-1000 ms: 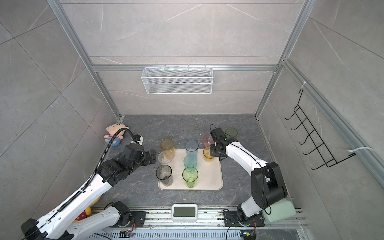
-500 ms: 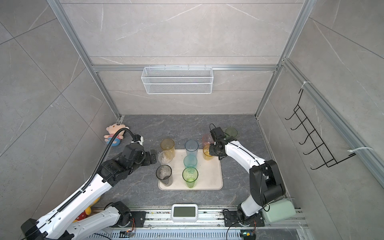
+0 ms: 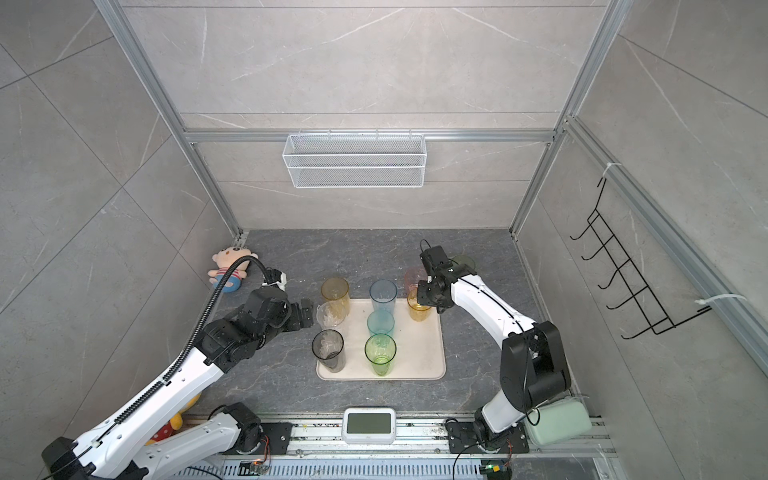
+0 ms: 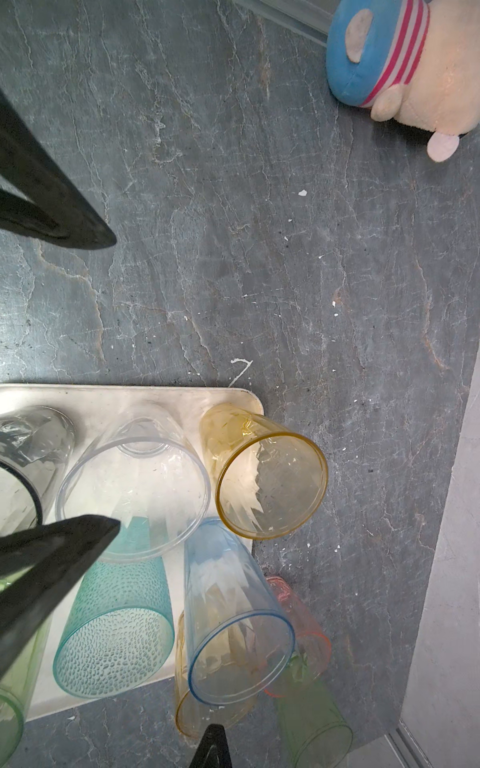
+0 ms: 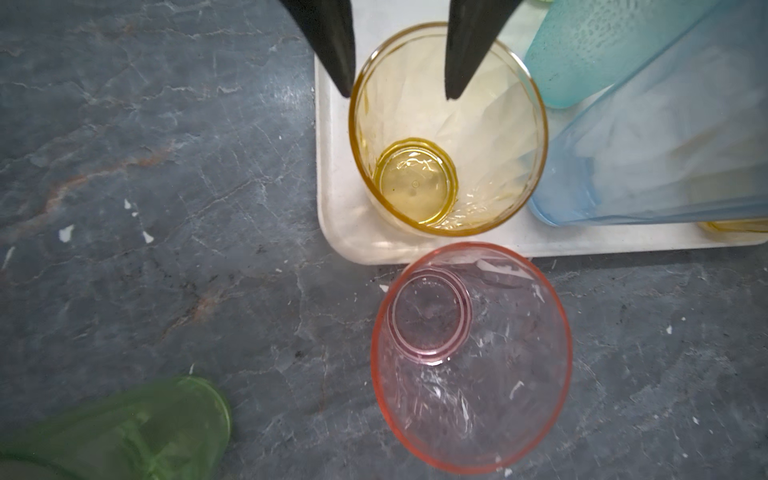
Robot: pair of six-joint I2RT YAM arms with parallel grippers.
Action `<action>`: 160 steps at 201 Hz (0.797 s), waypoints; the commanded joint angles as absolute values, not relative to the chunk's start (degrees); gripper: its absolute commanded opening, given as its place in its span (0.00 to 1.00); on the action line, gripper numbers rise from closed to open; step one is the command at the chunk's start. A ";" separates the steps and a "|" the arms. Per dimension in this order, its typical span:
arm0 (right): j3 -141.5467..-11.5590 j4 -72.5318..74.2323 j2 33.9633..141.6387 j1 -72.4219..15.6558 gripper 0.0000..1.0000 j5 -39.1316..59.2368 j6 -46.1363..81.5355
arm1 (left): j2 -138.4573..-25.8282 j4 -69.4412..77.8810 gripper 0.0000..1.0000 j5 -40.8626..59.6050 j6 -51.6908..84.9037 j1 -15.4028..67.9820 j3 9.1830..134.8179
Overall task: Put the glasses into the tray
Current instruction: 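Lower the yellow glass onto the tray's far corner and open, then move the right gripper over the pink glass and lower around it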
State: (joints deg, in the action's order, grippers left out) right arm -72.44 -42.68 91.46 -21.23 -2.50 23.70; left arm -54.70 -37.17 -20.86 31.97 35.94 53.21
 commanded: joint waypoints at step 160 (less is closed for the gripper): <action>-95.84 -50.75 101.19 -17.93 0.52 -4.75 18.02 | -54.93 -35.70 1.00 -21.17 32.52 35.61 54.54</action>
State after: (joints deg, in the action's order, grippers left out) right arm -93.25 -48.82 98.98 -18.59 -5.52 19.22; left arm -55.20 -36.99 -20.86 31.97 35.94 53.21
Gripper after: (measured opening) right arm 0.515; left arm 0.998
